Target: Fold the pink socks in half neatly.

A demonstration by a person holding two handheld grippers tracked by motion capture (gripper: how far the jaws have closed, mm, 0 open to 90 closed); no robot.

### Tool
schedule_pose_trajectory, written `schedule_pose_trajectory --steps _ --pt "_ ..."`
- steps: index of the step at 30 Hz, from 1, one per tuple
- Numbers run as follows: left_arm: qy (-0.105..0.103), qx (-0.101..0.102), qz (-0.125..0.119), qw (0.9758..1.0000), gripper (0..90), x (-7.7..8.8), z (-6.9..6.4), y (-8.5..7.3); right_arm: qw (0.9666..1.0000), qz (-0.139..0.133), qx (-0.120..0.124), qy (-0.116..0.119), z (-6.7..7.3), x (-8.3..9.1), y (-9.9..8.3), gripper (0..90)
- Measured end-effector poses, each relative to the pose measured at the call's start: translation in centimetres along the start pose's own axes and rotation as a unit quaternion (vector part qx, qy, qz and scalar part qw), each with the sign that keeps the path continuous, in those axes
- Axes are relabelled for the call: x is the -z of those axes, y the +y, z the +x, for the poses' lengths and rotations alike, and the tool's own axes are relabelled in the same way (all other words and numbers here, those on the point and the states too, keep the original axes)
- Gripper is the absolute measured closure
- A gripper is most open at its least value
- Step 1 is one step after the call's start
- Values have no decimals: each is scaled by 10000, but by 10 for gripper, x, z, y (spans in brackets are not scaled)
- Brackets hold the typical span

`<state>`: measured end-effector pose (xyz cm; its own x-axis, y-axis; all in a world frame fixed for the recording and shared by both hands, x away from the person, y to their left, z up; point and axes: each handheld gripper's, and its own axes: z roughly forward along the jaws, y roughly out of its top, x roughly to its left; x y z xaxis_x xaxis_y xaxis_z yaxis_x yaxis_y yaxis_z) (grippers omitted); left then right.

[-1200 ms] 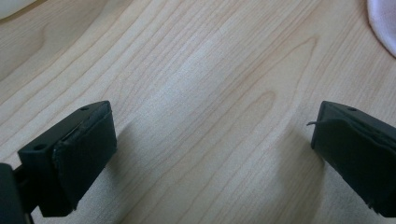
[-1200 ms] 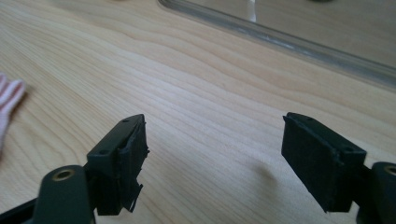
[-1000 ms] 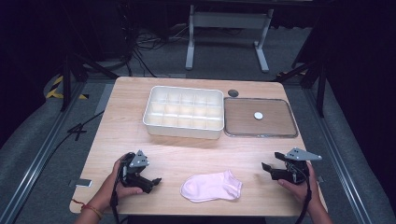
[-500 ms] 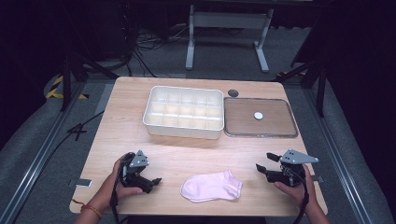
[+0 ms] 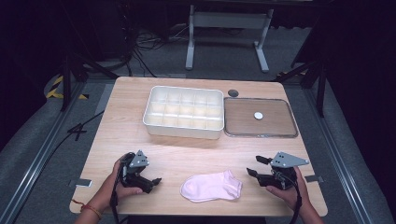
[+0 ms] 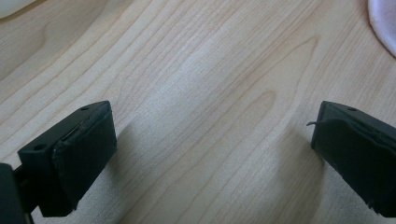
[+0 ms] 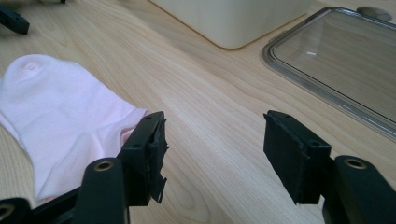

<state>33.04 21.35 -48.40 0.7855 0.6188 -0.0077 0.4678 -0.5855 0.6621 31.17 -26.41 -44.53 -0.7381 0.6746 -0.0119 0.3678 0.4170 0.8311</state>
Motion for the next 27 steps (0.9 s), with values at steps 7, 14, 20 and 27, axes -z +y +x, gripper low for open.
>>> schedule_pose_trajectory --steps 7,14,20,27 --pt "-7 24 -1 10000 3 0 0 0 9998 -21 83 161 10 -4 5 409" --pt "-7 26 -1 10000 3 0 0 0 9994 13 217 266 17 -9 9 420" --pt "-4 29 4 10000 3 0 0 0 9989 20 282 371 23 -14 12 450" --pt "-9 41 -6 10000 3 0 -1 0 9972 15 435 614 36 -21 19 514"
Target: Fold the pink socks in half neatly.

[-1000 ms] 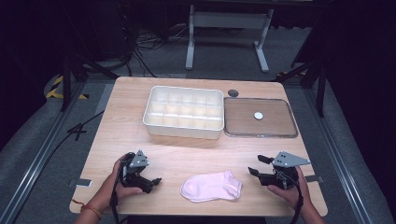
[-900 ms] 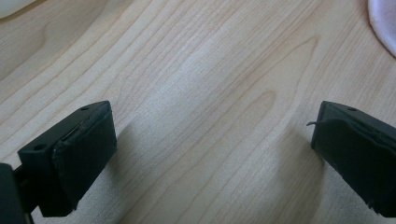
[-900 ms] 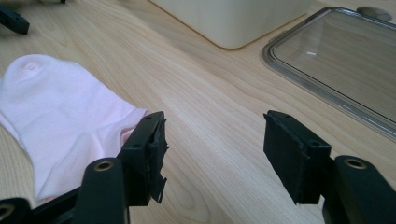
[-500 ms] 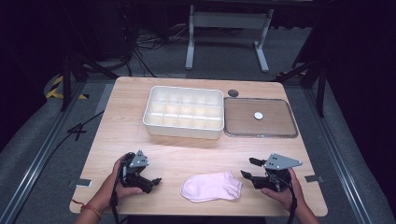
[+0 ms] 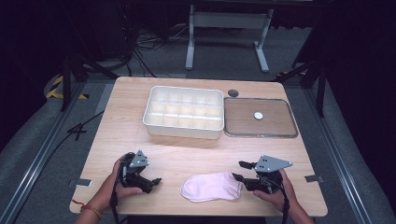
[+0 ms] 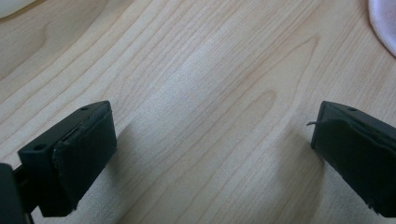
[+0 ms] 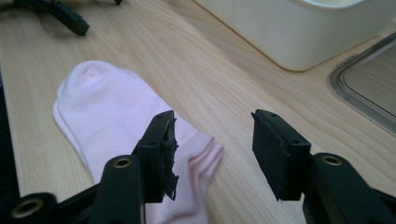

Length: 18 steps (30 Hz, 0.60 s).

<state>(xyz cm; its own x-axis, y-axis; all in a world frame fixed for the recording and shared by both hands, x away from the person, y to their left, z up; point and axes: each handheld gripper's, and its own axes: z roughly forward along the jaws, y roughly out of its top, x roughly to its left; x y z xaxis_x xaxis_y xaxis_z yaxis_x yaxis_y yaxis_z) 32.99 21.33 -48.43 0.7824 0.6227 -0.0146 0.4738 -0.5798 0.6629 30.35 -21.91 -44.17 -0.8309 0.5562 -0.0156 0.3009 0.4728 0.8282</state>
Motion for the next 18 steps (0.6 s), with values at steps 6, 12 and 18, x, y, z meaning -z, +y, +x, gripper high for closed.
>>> schedule_pose_trajectory --steps 6,12,18 --pt "4 12 1 10000 3 0 0 0 9996 37 169 202 12 -10 5 600" --pt "19 21 7 10000 3 0 0 0 9986 17 281 455 25 -20 10 675" --pt "31 29 9 10000 3 1 -1 0 9968 164 488 614 38 -30 12 703"
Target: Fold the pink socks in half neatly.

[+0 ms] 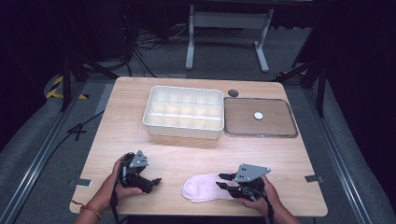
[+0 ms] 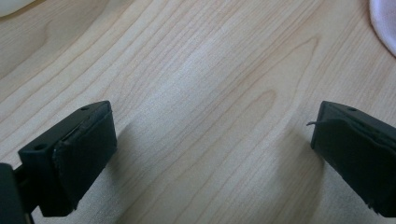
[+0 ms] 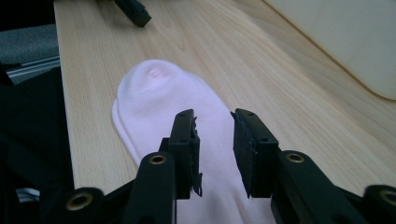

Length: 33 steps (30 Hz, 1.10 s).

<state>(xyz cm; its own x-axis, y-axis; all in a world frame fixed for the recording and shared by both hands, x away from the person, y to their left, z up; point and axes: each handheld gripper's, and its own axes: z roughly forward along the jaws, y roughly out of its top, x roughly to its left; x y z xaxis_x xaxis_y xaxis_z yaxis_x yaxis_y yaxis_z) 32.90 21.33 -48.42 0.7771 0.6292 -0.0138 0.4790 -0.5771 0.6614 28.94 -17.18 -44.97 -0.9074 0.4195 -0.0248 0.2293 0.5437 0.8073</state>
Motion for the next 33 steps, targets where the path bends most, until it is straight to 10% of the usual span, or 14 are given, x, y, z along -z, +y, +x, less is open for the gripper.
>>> schedule_pose_trajectory --steps 20,26,33 --pt "77 41 -11 10000 9 0 -2 0 9994 177 90 291 9 -19 2 815" --pt "92 123 -34 9999 148 5 -8 3 9983 333 231 428 17 -32 5 825" --pt "-558 549 -469 9958 267 1 -29 21 9966 606 317 461 23 -43 2 836"
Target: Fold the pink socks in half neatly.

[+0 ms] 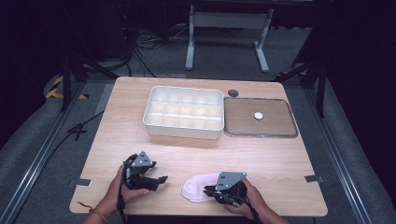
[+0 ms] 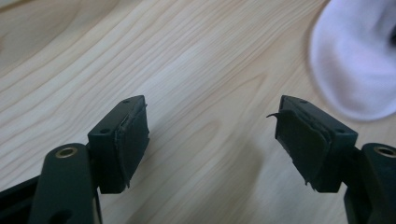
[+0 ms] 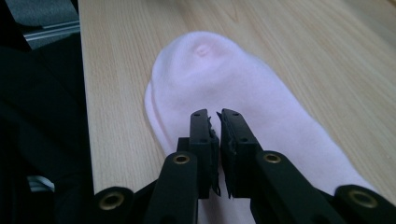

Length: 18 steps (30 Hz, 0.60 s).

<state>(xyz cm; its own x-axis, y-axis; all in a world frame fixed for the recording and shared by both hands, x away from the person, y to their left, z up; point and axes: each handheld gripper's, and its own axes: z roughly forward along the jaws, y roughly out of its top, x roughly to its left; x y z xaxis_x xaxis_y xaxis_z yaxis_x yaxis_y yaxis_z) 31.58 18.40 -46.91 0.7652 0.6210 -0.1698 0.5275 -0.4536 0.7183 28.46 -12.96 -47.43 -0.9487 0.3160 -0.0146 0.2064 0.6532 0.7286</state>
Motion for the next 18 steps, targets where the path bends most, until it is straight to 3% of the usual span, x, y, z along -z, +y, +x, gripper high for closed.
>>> schedule_pose_trajectory --steps 6,8,12,14,16,18 --pt "-336 -108 10 9994 288 -25 -38 16 10000 -37 -11 19 2 -2 -1 848" --pt "-363 -171 27 9992 289 -28 -42 18 10000 -33 -11 17 2 -2 -1 849" --pt "-307 -355 155 9988 294 -41 -56 22 10000 -46 6 21 2 -2 -2 849" --pt "-214 -577 299 9977 294 -46 -60 23 10000 -47 13 16 2 -2 -2 849" --pt "-211 -574 318 9976 291 -50 -63 22 10000 -49 12 14 2 -2 -2 849" --pt "-80 -666 399 9969 284 -52 -66 21 10000 -56 13 18 2 -2 -2 849"
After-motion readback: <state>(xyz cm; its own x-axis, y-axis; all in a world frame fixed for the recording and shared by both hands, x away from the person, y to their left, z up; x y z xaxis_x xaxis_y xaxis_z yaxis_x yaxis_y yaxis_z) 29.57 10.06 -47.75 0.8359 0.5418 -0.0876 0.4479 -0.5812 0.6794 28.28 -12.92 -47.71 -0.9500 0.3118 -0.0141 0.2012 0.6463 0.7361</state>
